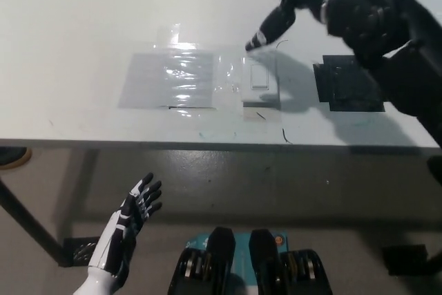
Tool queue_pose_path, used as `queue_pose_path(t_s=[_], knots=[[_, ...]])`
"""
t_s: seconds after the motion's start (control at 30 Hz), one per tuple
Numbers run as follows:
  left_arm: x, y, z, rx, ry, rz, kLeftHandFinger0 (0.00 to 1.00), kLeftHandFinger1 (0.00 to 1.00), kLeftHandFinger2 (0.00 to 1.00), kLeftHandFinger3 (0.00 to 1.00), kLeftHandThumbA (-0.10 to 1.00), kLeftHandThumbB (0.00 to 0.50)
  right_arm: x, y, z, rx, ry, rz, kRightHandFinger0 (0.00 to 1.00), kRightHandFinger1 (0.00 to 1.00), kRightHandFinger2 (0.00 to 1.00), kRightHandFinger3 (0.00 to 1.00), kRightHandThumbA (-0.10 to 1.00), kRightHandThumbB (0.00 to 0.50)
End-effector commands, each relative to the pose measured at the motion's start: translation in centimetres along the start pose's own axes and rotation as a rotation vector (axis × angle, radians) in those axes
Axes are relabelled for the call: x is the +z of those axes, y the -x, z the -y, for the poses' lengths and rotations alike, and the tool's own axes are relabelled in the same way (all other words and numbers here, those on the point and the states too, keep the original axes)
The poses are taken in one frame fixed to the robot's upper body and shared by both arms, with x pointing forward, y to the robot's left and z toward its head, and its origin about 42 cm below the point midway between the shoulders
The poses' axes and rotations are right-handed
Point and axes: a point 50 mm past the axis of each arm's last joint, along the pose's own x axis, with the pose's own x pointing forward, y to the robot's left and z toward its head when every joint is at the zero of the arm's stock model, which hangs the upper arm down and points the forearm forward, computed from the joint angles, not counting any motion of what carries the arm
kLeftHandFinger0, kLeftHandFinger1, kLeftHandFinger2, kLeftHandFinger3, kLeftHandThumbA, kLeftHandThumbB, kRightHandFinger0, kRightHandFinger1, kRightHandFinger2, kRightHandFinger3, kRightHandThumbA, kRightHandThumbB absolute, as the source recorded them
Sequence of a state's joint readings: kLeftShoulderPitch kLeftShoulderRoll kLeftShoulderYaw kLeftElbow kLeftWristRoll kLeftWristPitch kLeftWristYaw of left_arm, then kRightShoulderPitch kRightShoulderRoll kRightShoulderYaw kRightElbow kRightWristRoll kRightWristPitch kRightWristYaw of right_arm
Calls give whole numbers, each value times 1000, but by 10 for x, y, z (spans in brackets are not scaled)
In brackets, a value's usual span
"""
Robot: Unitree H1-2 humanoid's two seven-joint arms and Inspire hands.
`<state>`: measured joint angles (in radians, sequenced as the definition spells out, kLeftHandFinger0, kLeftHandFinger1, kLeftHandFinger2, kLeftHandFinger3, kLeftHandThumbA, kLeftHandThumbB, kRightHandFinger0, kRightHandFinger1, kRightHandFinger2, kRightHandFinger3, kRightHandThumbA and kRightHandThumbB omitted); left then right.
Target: A white switch is kept at the centre of the table close to the robot and the robot uses its right hand to press it to turn it on
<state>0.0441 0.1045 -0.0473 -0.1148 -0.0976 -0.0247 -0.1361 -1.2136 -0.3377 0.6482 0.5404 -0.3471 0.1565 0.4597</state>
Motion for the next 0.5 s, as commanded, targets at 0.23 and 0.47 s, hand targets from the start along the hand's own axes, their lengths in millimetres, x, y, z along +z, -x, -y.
queue_pose_path(t_s=[0.23,0.47], knots=[[13,-1,2,-32,12,63,1000,1000,1000,1000,1000,253,11,-16,-28,141,218,-74,1000,1000,1000,1000,1000,318],[13,-4,0,-29,-1,72,1000,1000,1000,1000,1000,228,14,-26,-51,187,234,-76,1000,1000,1000,1000,1000,317]])
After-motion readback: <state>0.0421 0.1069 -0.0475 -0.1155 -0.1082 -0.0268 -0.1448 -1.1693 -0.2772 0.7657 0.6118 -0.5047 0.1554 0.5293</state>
